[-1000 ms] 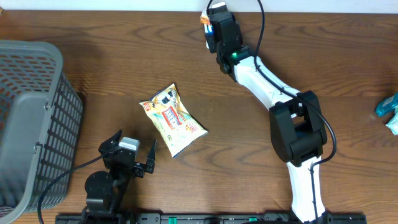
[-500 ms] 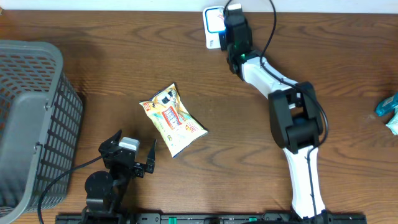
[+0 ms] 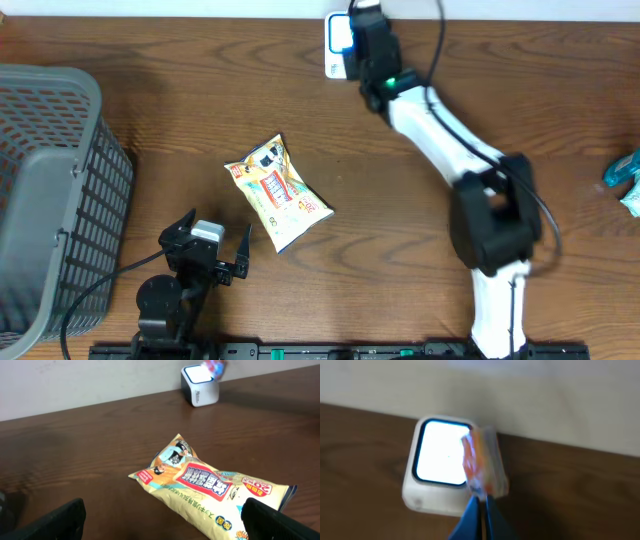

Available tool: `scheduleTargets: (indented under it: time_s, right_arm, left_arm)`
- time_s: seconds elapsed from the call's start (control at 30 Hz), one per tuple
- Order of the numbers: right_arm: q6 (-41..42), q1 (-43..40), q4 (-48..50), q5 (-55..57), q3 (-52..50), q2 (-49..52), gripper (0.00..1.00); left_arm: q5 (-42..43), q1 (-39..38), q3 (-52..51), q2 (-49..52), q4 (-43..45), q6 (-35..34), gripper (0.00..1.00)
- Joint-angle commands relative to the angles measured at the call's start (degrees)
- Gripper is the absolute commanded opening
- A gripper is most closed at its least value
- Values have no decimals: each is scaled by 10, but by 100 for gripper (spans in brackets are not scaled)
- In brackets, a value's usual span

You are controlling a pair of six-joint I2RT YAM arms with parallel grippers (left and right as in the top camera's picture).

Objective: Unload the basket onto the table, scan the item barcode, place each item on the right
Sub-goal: 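Hold the orange pack over the scanner window, adjusting its angle, then carry the orange pack to the right table edge and release it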

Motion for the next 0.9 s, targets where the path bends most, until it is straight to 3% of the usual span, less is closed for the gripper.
scheduleTargets:
  time_s: [0.0, 0.17, 0.27, 0.3, 0.37, 0.43, 0.47, 0.5, 0.67, 0.8, 0.83, 0.87]
  right_arm:
    - [15, -12, -61, 32, 7, -80, 1]
    - [14, -53, -207, 110, 7, -147, 1]
    - [14, -90, -281, 68, 7, -159, 1]
    - [14, -100, -298, 42, 7, -159, 5]
    - [14, -120, -325, -19, 6, -153, 22]
    - [14, -136, -334, -83, 5, -144, 61]
    - [14, -145, -336, -130, 4, -138, 87]
    - [14, -150, -336, -157, 4, -133, 99]
    - [27, -154, -298, -210, 3, -113, 99]
    - [128, -152, -248, -209, 3, -68, 99]
    - [153, -152, -236, -209, 3, -50, 98]
    - [177, -152, -223, -209, 3, -36, 85]
  left_arm:
    - [7, -1, -9, -1, -12, -1, 98]
    - [7, -1, -9, -1, -12, -1, 98]
    - [7, -1, -9, -1, -12, -1, 98]
    - [7, -1, -9, -1, -12, -1, 98]
    - [7, -1, -9, -1, -12, -1, 98]
    - [7, -1, -9, -1, -12, -1, 98]
    - [7, -1, -9, -1, -12, -1, 98]
    - [7, -1, -9, -1, -12, -1, 98]
    - [7, -1, -9, -1, -12, -1, 98]
    - [7, -1, -9, -1, -12, -1, 98]
    - [7, -1, -9, -1, -12, -1, 98]
    - [7, -1, -9, -1, -12, -1, 98]
